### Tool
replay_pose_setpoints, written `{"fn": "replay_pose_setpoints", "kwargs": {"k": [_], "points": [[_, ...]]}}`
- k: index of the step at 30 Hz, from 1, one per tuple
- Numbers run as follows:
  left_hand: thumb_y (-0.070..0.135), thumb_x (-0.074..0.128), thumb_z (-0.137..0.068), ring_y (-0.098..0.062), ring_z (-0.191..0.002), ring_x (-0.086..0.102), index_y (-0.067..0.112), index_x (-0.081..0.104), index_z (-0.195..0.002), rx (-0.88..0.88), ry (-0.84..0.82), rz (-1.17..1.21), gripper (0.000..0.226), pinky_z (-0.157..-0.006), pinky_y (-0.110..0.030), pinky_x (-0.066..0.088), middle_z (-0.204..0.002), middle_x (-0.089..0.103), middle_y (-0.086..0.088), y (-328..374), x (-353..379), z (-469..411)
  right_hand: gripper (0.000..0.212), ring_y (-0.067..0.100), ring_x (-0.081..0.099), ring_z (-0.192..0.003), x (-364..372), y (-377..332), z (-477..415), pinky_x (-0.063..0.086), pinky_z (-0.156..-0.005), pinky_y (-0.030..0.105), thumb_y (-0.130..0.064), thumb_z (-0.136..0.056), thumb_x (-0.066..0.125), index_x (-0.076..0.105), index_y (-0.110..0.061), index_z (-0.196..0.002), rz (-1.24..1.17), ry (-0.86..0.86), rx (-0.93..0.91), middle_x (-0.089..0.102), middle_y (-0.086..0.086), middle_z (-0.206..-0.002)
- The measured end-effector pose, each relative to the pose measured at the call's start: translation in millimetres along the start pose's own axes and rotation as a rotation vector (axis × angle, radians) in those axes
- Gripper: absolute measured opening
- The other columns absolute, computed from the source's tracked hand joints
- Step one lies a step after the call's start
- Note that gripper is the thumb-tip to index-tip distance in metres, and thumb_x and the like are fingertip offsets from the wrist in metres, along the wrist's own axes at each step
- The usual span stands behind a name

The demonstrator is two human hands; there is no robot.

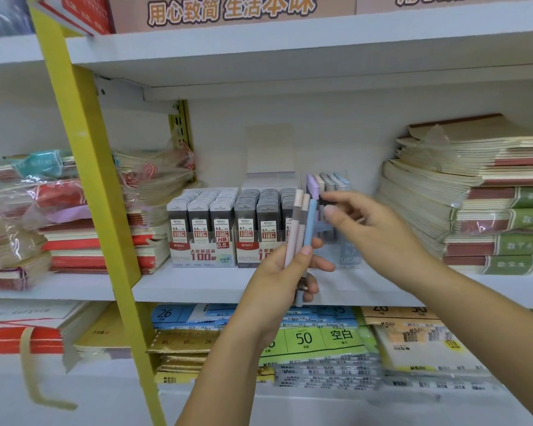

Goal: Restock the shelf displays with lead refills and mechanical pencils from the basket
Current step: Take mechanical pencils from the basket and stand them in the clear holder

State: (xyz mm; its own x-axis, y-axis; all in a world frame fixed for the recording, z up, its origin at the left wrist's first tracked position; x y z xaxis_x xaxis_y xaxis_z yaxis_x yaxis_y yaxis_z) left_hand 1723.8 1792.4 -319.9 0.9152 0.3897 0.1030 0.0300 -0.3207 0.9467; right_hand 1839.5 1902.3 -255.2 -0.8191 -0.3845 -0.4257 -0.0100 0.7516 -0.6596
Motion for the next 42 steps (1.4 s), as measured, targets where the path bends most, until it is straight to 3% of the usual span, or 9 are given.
{"fn": "replay_pose_setpoints", "kwargs": {"k": [3,7,12,17,21,25,31,36,42], "points": [[0.034,0.048,-0.105,-0.009,-0.062,0.056,0.027,0.065,-0.122,-0.018,-0.052,-0.019,0.025,-0.061,-0.022,0.052,-0.090,0.075,-0.001,-1,4,2,0.028,0.001,0.065,-0.068,6,-5,6,0.044,-0.063,0.004,-0.016,-0.090,0.065,0.063,-0.021,-0.118,-0.247,-0.138,0.076,0.072,-0.003,-0.077],[0.037,0.050,-0.104,-0.007,-0.059,0.057,0.029,0.064,-0.121,-0.058,-0.068,-0.041,0.024,-0.059,-0.022,0.054,-0.089,0.075,0.001,-4,2,2,0.018,0.010,0.069,-0.064,-1,-2,1,0.049,-0.057,0.014,-0.008,-0.089,0.064,0.061,-0.017,-0.104,-0.422,-0.022,0.130,0.074,0.000,-0.074],[0.027,0.055,-0.102,-0.004,-0.045,0.033,0.021,0.069,-0.103,-0.045,0.068,-0.034,0.016,-0.040,-0.016,0.030,-0.069,0.067,0.009,-5,-14,0,0.015,0.022,0.073,-0.079,-27,9,-1,0.056,-0.063,0.021,-0.002,-0.087,0.065,0.057,-0.010,-0.095,-0.448,-0.026,0.163,0.075,0.008,-0.086],[0.020,0.066,-0.096,-0.005,-0.044,0.032,0.027,0.074,-0.091,-0.007,0.233,-0.004,0.012,-0.040,-0.016,0.030,-0.075,0.072,0.002,-3,-24,-3,0.023,0.006,0.067,-0.074,-23,24,17,0.053,-0.071,0.015,0.000,-0.082,0.071,0.071,-0.023,-0.088,-0.087,-0.283,0.193,0.073,-0.011,-0.079],[0.025,0.067,-0.095,-0.007,-0.045,0.032,0.032,0.074,-0.088,0.023,0.172,-0.135,0.012,-0.041,-0.019,0.031,-0.070,0.069,0.006,1,-21,-1,0.019,-0.004,0.061,-0.074,-13,13,19,0.045,-0.069,0.008,-0.023,-0.078,0.079,0.072,-0.037,-0.088,0.195,-0.306,0.031,0.070,-0.016,-0.078],[0.031,0.065,-0.096,-0.004,-0.045,0.036,0.038,0.071,-0.092,0.053,0.107,-0.208,0.010,-0.043,-0.017,0.032,-0.070,0.066,0.008,1,-16,-2,0.026,-0.004,0.059,-0.084,5,9,24,0.047,-0.074,0.013,-0.022,-0.084,0.074,0.064,-0.041,-0.098,0.308,-0.325,-0.148,0.065,-0.020,-0.088],[0.042,0.047,-0.104,-0.010,-0.048,0.030,0.037,0.062,-0.091,0.023,0.118,-0.208,0.020,-0.043,-0.023,0.027,-0.082,0.057,-0.005,-5,-15,-5,0.063,0.004,0.068,-0.091,-37,0,1,0.056,-0.080,0.023,-0.011,-0.089,0.062,0.042,-0.063,-0.119,-0.052,0.031,-0.137,0.069,-0.007,-0.093],[0.040,0.046,-0.105,-0.010,-0.048,0.030,0.035,0.063,-0.090,0.021,0.142,-0.197,0.023,-0.044,-0.023,0.027,-0.083,0.057,-0.005,-8,-15,-8,0.053,0.018,0.068,-0.099,-55,-6,-27,0.052,-0.092,0.037,-0.010,-0.091,0.065,0.049,-0.057,-0.111,-0.056,0.198,-0.201,0.072,0.003,-0.089],[0.036,0.046,-0.105,-0.006,-0.047,0.032,0.037,0.063,-0.091,0.011,0.150,-0.172,0.022,-0.043,-0.020,0.029,-0.079,0.064,0.007,-8,-15,-8,0.052,0.014,0.066,-0.079,-43,10,-42,0.053,-0.076,0.036,-0.007,-0.088,0.066,0.041,-0.052,-0.097,0.099,0.178,-0.164,0.068,-0.002,-0.091]]}}
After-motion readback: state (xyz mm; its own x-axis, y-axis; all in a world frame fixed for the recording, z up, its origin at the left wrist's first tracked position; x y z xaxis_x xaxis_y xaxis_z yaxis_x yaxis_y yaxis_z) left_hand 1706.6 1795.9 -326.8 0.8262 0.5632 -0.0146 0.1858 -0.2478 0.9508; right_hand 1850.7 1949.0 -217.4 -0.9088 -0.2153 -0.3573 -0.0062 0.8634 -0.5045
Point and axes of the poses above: each hand's wrist, its own z-axis away from the middle knuckle, its own x-axis out of the palm, y = z × x, the point moved 1 cm from there along -z, towards the middle knuckle
